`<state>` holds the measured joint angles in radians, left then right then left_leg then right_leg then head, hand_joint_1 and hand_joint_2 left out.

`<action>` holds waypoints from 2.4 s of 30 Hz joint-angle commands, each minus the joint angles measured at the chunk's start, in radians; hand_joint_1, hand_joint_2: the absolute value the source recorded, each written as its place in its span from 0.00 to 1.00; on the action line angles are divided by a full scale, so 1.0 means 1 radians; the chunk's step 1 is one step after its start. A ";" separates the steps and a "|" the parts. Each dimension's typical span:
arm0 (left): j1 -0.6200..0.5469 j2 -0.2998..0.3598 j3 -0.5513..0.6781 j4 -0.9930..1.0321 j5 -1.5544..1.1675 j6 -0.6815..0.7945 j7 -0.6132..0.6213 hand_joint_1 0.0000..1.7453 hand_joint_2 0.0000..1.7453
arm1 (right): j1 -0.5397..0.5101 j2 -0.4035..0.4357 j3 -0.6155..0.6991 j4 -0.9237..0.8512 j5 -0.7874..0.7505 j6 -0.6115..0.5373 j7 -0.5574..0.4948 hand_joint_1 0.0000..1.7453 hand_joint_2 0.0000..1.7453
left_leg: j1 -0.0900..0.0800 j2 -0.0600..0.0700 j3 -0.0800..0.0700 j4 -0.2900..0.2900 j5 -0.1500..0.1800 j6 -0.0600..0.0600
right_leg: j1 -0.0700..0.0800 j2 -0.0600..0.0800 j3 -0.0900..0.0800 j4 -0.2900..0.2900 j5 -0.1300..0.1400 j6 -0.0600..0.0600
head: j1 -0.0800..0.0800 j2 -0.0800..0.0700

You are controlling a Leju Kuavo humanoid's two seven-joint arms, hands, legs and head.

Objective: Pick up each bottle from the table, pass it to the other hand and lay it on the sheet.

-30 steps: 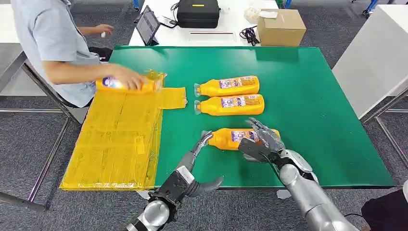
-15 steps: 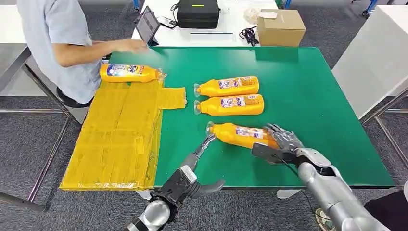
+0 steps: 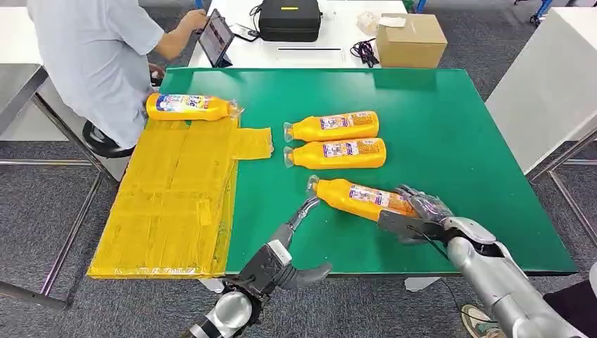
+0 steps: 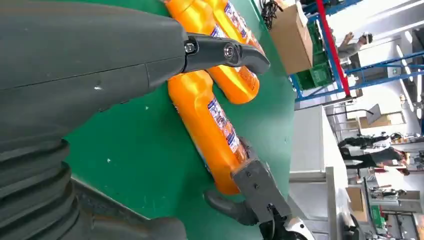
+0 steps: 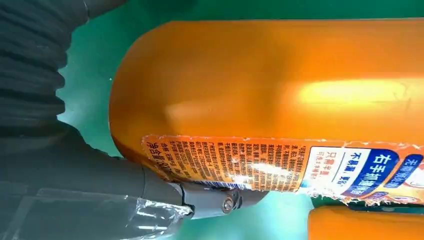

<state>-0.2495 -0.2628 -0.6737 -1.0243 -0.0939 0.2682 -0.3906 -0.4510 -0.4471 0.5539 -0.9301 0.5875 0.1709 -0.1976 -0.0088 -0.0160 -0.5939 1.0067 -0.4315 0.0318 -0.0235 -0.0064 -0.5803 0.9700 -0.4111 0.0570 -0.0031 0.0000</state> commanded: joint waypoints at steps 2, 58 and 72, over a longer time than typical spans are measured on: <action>-0.039 0.011 -0.030 0.071 0.024 -0.009 -0.005 0.00 1.00 | 0.004 0.051 0.012 0.062 -0.012 -0.052 -0.015 0.00 1.00 | 0.002 0.003 0.004 0.000 -0.002 -0.003 | 0.002 0.002 0.004 -0.001 -0.001 -0.003 | 0.000 0.000; -0.003 0.024 -0.051 0.051 0.012 0.016 -0.008 0.00 1.00 | 0.128 0.156 -0.148 -0.105 -0.097 -0.113 -0.051 0.00 1.00 | 0.002 0.004 0.003 0.000 -0.002 -0.003 | 0.002 0.003 0.003 -0.001 -0.001 -0.003 | 0.000 0.000; 0.006 0.030 -0.043 0.031 0.017 0.020 -0.009 0.00 1.00 | 0.202 0.240 -0.242 -0.073 -0.113 -0.188 -0.081 1.00 1.00 | 0.002 0.004 0.002 0.000 -0.002 -0.002 | 0.002 0.003 0.002 -0.001 0.000 -0.003 | 0.000 0.000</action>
<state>-0.2322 -0.2632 -0.6989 -0.9941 -0.0839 0.2930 -0.3998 -0.2715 -0.2586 0.3735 -1.0498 0.4929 -0.0111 -0.2594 -0.0084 -0.0159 -0.5947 1.0062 -0.4316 0.0317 -0.0233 -0.0063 -0.5810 0.9701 -0.4113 0.0569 -0.0031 0.0000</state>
